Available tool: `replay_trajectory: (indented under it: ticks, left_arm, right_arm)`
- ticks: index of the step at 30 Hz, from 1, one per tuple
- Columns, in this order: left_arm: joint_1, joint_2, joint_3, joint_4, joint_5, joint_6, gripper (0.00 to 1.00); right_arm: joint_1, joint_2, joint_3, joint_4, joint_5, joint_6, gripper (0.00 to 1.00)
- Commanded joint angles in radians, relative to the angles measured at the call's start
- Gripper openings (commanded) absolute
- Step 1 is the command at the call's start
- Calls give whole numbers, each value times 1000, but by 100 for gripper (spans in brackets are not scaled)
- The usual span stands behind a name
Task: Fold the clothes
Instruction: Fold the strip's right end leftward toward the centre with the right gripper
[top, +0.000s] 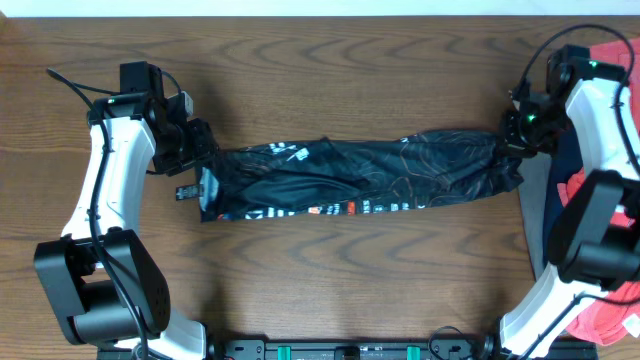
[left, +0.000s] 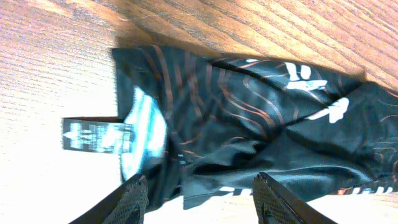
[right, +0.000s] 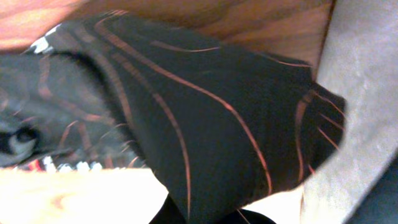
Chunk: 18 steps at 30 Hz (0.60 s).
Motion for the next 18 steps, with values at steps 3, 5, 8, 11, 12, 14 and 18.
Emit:
replay_trajectory:
  ticks: [3,5,8,11,12,14,18]
  left_arm:
    - [5,-5,3,-12,-13,2,56]
    - [5,-5,3,-18,-13,2,57]
    - [5,-5,2,-24,-13,2,56]
    - [5,-5,0,-30,-13,2,57]
    - [5,-5,0,-32,-13,2,56]
    - [5,-5,-2,-39,-13,2,56]
    - [5,-5,-3,-40,-13,2,56]
  right_arm:
    - [118,-19,10,-36,15,43,1]
    - [182,-19,10,-27,9,83,1]
    - [280,-19,10,-2,9,138,1]
    - [380,-19,10,25,10,193,1]
    - [409,-18,10,34,10,207,1]
    - [464,-14,10,57,10,239,1]
    - [558,2,9,106,11,258,1]
